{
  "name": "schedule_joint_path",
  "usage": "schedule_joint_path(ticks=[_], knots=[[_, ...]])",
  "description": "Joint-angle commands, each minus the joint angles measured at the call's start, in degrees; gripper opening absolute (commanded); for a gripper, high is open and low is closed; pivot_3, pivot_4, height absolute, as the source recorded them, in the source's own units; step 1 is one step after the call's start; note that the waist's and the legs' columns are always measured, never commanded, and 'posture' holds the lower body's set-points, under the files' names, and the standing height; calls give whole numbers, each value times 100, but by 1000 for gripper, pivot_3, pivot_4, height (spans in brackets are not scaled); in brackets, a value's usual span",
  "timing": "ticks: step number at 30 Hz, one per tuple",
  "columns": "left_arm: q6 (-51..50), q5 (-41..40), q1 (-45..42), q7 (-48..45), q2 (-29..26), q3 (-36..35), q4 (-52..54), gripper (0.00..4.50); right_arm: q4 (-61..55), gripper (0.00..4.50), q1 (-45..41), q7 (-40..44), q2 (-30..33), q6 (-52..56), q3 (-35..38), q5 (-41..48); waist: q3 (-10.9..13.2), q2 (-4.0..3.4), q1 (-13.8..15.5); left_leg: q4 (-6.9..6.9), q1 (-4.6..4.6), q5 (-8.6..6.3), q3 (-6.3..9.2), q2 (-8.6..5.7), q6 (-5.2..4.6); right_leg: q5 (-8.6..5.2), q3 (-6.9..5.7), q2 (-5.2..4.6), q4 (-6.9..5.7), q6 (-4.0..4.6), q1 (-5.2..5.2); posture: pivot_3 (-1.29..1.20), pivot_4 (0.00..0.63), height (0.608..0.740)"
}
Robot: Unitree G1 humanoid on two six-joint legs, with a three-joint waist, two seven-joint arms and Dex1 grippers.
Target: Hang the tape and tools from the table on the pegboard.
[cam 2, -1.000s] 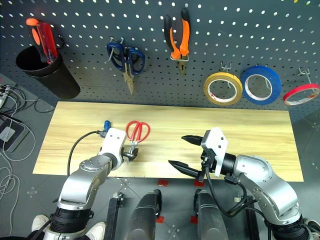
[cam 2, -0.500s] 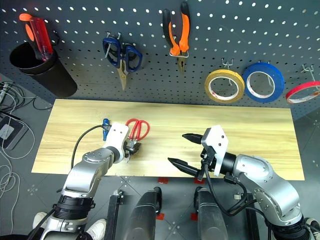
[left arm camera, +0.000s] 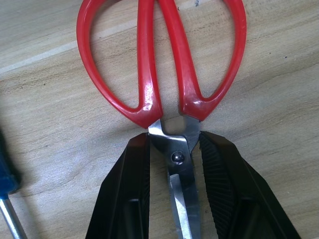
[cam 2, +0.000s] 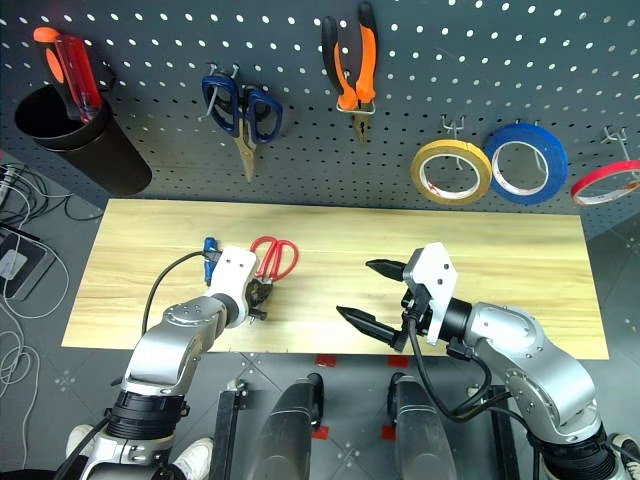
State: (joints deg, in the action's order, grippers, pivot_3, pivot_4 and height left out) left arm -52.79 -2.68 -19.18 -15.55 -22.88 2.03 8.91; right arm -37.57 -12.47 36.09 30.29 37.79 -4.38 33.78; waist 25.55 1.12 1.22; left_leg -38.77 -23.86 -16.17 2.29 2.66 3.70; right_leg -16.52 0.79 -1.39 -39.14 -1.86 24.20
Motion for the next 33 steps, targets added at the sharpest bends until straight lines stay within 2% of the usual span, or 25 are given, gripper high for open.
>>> schedule_joint_path(ticks=[1,9,16,26,33], knots=[[168,71,150,-63,-104,87,230,1134,-82,4500,6,9,-61,-224,67,8,0,0,-1,0,-1,1,0,1,3,0,0,0,1,0,1,44,448,740],[1473,432,812,-165,-416,522,1413,1134,-159,4500,135,-144,-277,-442,412,106,-44,3,9,7,-20,17,8,5,34,0,-7,-44,14,0,9,44,363,740],[2872,752,1462,-93,-569,450,1982,1134,-251,4500,261,-310,-421,-578,661,220,-210,4,14,9,-32,24,0,-4,47,3,-38,-64,17,-6,11,65,289,740],[4971,1279,1448,203,-516,311,1732,1134,-50,4500,168,-333,-507,-883,583,68,-550,11,21,8,-42,25,-3,-28,47,3,-55,-58,22,-6,10,91,230,740],[5590,1519,1188,550,-319,57,1391,1134,162,4500,37,-270,-496,-1099,549,-31,-777,19,25,7,-42,25,-2,-31,44,3,-56,-39,20,-6,7,96,202,740]])
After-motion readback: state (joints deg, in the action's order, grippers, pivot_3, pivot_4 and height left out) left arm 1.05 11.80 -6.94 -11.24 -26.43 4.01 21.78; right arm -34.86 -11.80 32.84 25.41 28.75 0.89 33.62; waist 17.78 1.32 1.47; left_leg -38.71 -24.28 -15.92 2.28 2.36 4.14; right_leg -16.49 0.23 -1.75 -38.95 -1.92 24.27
